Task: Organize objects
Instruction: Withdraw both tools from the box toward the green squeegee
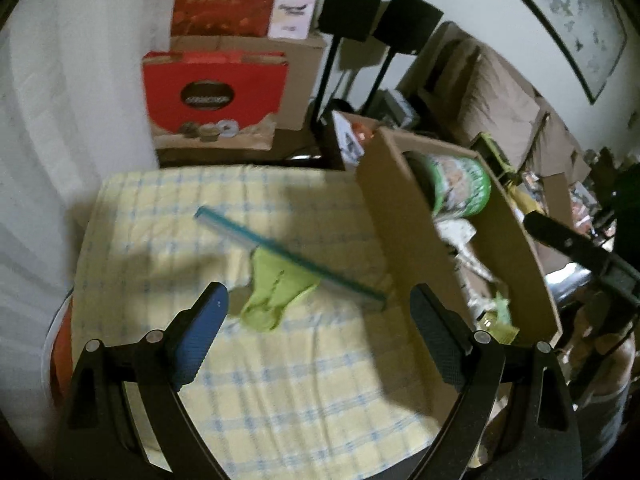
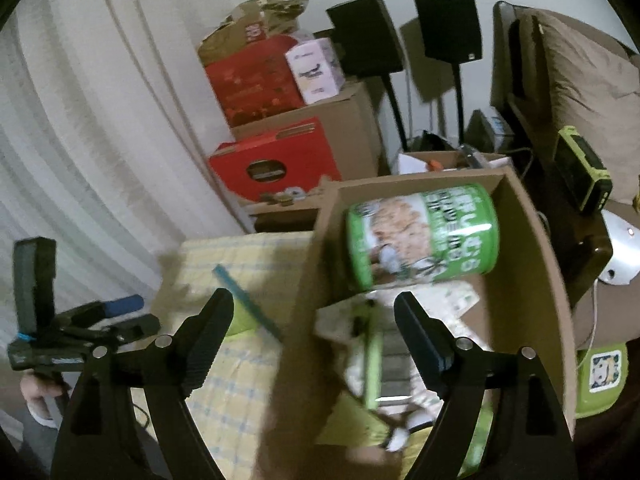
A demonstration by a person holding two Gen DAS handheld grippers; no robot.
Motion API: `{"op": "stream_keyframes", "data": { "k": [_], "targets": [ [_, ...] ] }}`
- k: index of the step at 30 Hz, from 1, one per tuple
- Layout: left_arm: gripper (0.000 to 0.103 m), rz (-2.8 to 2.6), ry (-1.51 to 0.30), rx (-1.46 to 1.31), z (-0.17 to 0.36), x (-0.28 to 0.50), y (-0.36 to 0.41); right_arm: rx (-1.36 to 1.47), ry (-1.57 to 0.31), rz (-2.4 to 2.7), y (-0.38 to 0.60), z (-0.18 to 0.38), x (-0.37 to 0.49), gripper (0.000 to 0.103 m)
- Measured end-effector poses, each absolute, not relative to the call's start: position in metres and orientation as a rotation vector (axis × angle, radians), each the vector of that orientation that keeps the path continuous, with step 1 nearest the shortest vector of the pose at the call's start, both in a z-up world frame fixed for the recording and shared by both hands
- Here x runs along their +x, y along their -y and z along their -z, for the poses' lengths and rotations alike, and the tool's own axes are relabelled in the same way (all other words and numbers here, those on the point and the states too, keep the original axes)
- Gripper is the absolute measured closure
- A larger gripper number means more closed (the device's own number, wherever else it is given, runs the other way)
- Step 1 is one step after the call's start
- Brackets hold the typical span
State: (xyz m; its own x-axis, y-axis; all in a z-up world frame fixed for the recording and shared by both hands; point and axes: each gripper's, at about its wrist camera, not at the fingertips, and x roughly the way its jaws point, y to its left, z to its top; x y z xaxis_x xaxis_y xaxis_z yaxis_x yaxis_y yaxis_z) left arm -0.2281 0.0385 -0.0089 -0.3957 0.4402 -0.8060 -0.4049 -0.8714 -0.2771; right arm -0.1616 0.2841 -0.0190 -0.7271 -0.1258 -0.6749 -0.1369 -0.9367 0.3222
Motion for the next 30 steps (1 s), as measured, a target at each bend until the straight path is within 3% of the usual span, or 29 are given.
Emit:
{"op": "stream_keyframes", "data": {
  "k": [6,10,20,30],
  "targets": [
    [0.012,-2.301,0.099,-1.381,0.027,-0.221,-0.005,-1.162,-0.427,-2.866,-0.244,0.020,-0.159,0.019],
    [0.000,-2.376,0.102,-1.354,0.031,-0.215,0.015,-1.080,-0.293,-2.882,-0.212,0.020,-0.153,0.019],
    [0.000,-2.392,0.185,-1.390,0.042,-0.213,0.035,-1.131,-0.269,-2.938,-0.152,0.043,-0.157,0.018],
    [0.002,-2.368,0.314,-1.473,0.083,-0.240,0.021,-1.204,-0.114,-2.927,-0.109,0.080,-0.155,0.018]
  ]
}}
